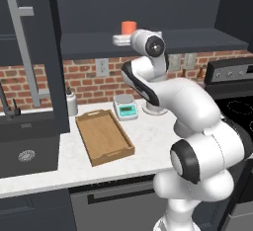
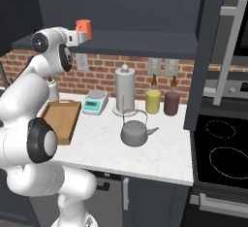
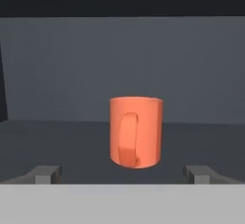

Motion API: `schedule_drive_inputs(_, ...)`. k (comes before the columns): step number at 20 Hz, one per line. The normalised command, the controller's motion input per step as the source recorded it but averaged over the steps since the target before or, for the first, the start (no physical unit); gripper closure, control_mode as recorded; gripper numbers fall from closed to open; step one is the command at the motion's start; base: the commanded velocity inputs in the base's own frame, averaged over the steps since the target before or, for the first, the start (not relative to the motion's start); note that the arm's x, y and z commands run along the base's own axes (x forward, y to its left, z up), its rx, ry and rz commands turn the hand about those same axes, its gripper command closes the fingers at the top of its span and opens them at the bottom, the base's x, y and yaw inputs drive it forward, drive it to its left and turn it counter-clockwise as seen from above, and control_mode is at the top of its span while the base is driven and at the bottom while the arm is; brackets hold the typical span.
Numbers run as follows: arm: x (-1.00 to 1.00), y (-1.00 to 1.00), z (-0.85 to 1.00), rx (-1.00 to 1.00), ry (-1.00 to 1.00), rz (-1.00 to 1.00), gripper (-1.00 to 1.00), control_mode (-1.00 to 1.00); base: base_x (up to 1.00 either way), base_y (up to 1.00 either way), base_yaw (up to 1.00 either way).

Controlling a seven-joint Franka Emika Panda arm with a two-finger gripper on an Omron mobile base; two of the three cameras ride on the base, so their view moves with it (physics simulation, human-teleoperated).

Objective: Pick the kettle from the counter and place it on the tray. Then pick the mug from the cabinet and place it on the tray. Then close the cabinet doors.

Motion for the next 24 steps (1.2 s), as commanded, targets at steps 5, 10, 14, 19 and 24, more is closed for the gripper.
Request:
schedule_drive_inputs(5,0.25,0.01,0.09,0.0,0.07,0.0,-1.0,-1.0,0.0,0.0,0.0)
schedule_drive_inputs(10,0.26,0.0,0.09,0.0,0.14,0.01,-1.0,-1.0,0.0,0.0,0.0)
schedule_drive_inputs(14,0.14,0.0,0.0,0.0,0.07,0.0,-1.0,-1.0,0.0,0.0,0.0)
schedule_drive_inputs(19,0.05,0.0,-0.03,0.0,0.01,0.0,-1.0,-1.0,0.0,0.0,0.0)
schedule_drive_inputs(24,0.13,0.0,-0.01,0.0,0.0,0.0,-1.0,-1.0,0.0,0.0,0.0)
